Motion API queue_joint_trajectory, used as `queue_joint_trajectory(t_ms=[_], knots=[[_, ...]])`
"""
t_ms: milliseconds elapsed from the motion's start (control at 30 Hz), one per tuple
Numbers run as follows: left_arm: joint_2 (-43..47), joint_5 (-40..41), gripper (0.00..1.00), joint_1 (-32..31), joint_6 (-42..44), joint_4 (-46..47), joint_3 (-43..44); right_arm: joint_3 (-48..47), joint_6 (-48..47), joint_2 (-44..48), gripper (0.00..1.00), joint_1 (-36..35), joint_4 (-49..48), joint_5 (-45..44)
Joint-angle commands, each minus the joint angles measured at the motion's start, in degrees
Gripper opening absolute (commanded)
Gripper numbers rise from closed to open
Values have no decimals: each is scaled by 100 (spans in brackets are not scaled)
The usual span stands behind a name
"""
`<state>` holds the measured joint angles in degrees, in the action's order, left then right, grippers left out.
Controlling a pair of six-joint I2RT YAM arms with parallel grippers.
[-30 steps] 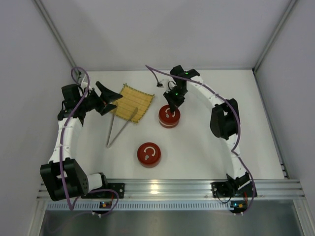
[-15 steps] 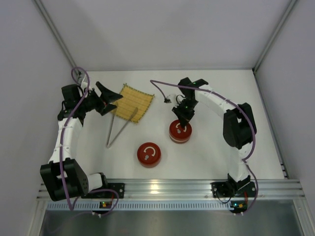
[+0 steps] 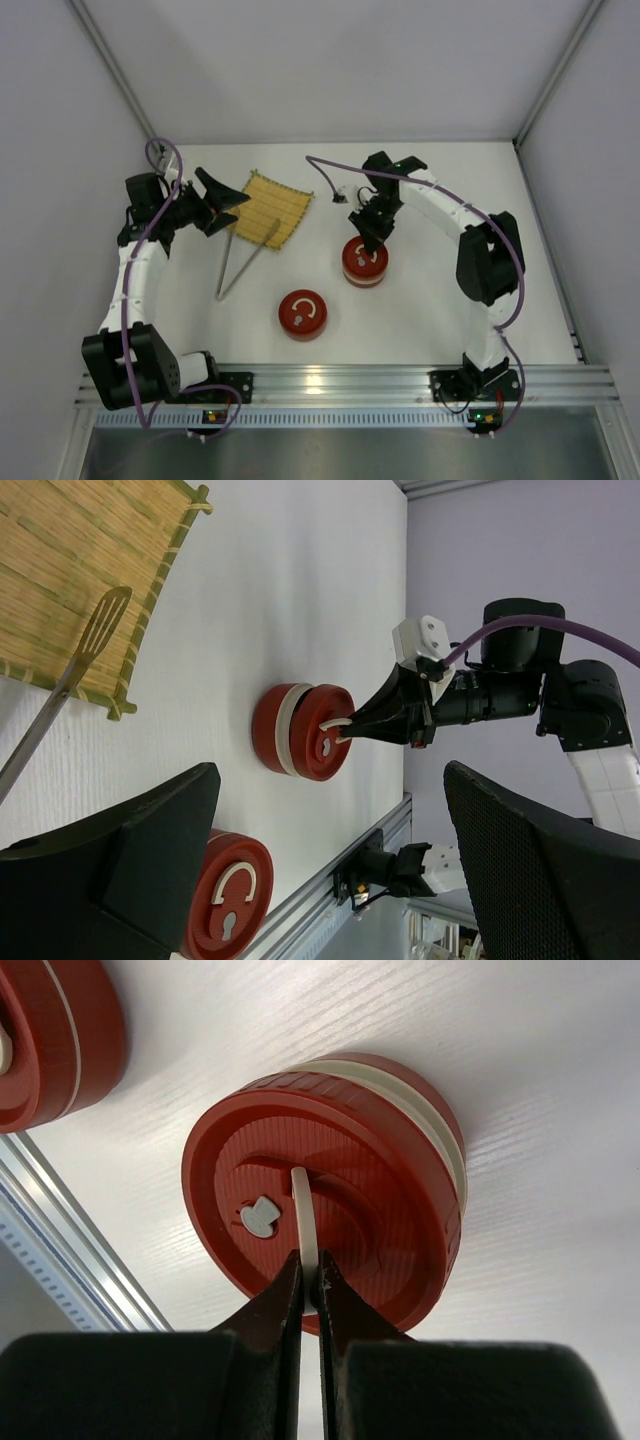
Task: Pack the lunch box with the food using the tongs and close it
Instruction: Close the box lid on the packing box.
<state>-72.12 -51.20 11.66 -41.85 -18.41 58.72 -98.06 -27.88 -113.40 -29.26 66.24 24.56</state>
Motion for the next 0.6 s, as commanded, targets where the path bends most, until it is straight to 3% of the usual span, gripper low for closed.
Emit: queue_joint_trajectory(t_ms=[0, 567], knots=[[189, -109, 98, 47, 62, 180, 26, -143, -86, 407, 0, -63, -85, 216], [119, -118, 98, 47, 89, 163, 69, -20, -350, -234, 0, 227, -49, 418]])
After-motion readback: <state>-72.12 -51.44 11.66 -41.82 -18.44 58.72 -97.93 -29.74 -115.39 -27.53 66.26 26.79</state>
